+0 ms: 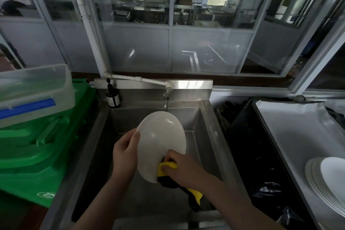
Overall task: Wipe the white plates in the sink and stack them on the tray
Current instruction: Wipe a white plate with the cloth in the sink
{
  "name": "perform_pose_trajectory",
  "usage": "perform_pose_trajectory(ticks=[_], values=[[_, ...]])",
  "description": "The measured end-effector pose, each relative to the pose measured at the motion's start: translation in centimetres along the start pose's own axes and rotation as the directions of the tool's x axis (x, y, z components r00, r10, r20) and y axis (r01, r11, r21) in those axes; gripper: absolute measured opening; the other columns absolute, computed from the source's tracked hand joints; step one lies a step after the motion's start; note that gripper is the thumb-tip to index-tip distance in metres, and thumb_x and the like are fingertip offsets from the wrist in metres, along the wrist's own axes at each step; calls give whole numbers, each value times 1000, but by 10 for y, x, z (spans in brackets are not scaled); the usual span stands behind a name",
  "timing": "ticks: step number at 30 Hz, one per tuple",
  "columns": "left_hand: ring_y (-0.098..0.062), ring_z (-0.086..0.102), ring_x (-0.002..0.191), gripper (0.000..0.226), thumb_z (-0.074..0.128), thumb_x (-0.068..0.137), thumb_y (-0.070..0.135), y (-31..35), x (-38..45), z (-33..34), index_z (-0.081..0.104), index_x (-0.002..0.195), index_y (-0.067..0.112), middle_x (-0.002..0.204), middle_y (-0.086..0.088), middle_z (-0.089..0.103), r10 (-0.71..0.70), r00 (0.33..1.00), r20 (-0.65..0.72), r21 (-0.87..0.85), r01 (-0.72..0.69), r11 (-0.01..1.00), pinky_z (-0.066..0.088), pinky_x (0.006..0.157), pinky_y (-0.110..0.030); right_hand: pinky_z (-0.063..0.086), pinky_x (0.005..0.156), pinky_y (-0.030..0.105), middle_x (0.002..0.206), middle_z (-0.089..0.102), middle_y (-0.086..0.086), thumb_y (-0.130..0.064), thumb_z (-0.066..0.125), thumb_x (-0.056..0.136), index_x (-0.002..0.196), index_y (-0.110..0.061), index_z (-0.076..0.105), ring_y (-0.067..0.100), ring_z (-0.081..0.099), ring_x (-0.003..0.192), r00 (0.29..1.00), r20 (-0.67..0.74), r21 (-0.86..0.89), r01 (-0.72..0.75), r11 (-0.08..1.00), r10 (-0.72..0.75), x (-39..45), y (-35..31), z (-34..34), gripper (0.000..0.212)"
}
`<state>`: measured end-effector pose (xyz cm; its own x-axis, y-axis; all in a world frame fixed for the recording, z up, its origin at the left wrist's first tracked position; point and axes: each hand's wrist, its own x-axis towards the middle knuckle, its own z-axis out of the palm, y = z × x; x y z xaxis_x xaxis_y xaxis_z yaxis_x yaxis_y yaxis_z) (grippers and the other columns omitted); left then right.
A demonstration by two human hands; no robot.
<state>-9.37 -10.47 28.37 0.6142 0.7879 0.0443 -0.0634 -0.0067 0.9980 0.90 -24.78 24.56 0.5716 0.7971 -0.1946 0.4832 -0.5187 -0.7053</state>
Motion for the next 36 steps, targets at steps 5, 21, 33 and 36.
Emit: perform_pose_trajectory(ticks=[5, 21, 33, 36], values=[[-10, 72, 86, 24, 53, 101, 20, -1, 2, 4, 73, 102, 33, 94, 7, 76, -11, 1000, -19, -18, 11, 1000, 55, 68, -30, 53, 77, 34, 102, 61, -5, -43, 52, 94, 102, -31, 50, 15, 58, 91, 1000, -26, 3, -10, 1000, 10, 0, -6, 0, 15], [-6, 71, 89, 23, 57, 99, 11, -11, -3, 9, 75, 102, 25, 95, 8, 77, 18, 998, 55, 3, -18, 1000, 57, 72, -21, 41, 66, 14, 92, 58, -17, -38, 54, 96, 106, -32, 55, -1, 55, 82, 958, -262, 282, -35, 959, 112, 10, -28, -14, 12], [-7, 71, 93, 21, 65, 95, 26, -15, -13, 23, 78, 95, 42, 94, 12, 77, 17, 989, 147, 50, -25, 998, 56, 81, -35, 40, 68, 16, 96, 60, -12, -34, 57, 95, 103, -25, 59, 3, 55, 88, 889, -432, 353, 10, 936, 153, 33, -31, -51, 12], [1, 69, 90, 25, 66, 92, 30, -12, -13, 26, 77, 86, 52, 94, 16, 77, 18, 987, 160, 59, -28, 998, 55, 81, -29, 44, 74, 22, 91, 60, -16, -37, 58, 93, 98, -28, 59, 3, 56, 88, 844, -488, 425, 5, 905, 224, 37, -27, -51, 10]])
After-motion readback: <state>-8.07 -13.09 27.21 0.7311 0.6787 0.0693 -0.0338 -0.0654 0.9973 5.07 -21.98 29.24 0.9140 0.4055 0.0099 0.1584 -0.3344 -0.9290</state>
